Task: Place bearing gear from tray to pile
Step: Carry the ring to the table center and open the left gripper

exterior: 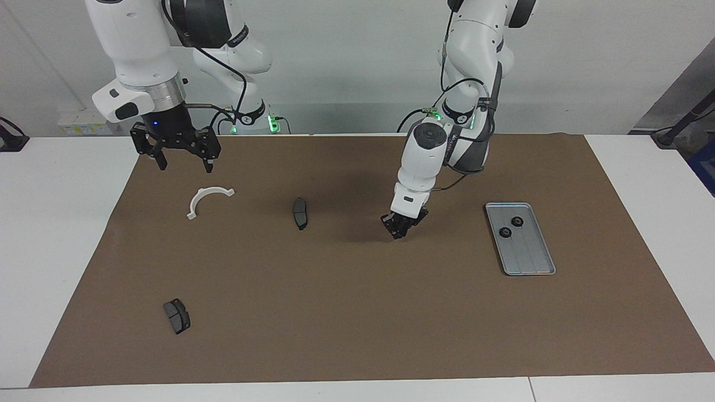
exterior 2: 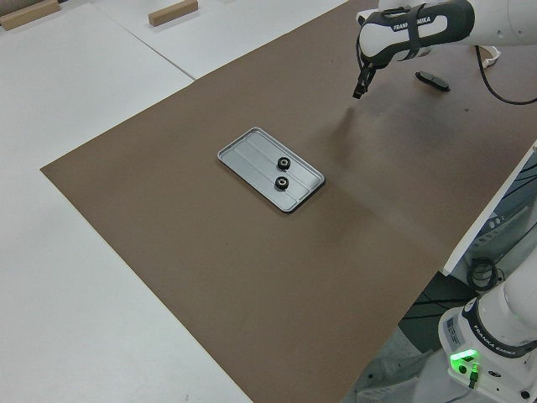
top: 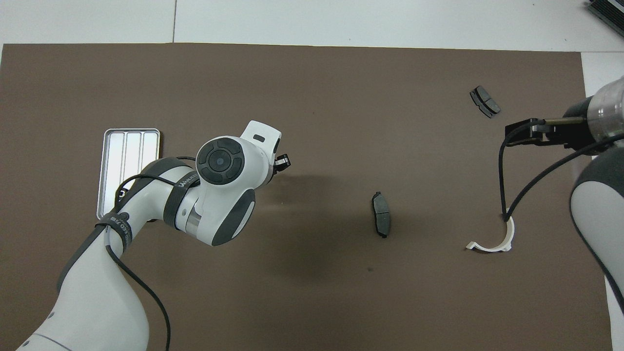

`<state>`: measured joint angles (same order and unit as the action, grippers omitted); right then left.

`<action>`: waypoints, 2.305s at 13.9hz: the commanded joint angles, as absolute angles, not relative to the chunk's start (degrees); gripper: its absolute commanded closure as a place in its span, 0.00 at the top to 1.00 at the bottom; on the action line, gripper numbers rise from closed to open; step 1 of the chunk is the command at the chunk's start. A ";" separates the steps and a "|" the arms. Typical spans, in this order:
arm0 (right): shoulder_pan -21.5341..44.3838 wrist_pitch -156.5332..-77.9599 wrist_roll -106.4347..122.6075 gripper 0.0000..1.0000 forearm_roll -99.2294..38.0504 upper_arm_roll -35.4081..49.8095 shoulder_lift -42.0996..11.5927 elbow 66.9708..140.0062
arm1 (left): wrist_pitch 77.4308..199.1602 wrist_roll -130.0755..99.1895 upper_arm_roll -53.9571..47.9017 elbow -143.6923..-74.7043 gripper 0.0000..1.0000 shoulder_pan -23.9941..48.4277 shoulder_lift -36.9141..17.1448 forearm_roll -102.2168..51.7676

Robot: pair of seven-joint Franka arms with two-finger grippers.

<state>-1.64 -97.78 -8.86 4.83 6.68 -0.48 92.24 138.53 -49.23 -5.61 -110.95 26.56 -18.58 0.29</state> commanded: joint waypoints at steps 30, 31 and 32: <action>-1.58 -96.68 -9.23 1.00 3.60 6.33 -0.53 92.02 | 142.47 -52.03 -5.01 -111.18 0.48 36.65 -18.28 0.09; -1.58 -96.68 -9.23 1.00 3.60 6.33 -0.53 92.02 | 142.47 -52.12 -5.01 -111.18 0.62 36.65 -18.28 0.09; -1.58 -96.68 -9.23 1.00 3.60 6.33 -0.53 91.93 | 142.47 -52.12 -5.01 -111.18 0.73 36.74 -18.28 0.09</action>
